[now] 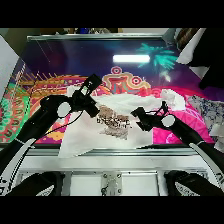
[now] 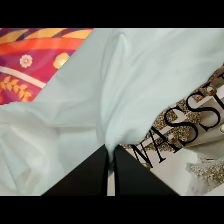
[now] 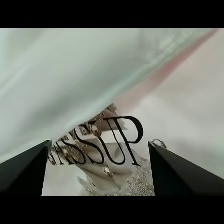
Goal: Fold the clothes and pants, and hang the long-sleeved shirts on hangers.
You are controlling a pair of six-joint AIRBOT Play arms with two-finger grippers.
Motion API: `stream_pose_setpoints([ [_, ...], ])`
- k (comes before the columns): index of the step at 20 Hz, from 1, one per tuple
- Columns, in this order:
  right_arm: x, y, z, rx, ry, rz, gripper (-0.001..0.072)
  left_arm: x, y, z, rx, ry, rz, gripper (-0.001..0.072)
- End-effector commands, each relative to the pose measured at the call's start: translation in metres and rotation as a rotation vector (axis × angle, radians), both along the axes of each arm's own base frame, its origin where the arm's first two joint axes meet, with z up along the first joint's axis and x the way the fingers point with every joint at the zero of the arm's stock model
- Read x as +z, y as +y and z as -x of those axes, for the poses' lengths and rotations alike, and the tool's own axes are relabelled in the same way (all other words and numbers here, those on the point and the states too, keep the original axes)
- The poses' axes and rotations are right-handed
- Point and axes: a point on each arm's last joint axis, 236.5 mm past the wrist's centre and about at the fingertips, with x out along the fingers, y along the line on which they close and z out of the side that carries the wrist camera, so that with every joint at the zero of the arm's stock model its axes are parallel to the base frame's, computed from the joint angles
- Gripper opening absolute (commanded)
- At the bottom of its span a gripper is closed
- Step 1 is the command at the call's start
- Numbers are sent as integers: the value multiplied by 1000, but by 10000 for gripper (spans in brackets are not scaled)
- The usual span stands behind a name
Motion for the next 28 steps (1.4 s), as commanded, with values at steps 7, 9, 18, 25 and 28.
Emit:
stream_pose_setpoints([
  [7,-22,10,-30,-159,-44,-13,679,0,0,1,-2,1,-3,13],
  [9,-16,16,-37,-127,-80,4,678,0,0,1,-2,2,-3,13],
  [18,6,28,-60,86,-245,120,13,4,2,1,-3,-11,-5,13],
  [25,247,-2,-33,536,-695,337,10,190,9,43,-45,-210,157,13],
  [28,288,-44,23,484,-652,477,11,229,6,99,-91,-197,247,13],
])
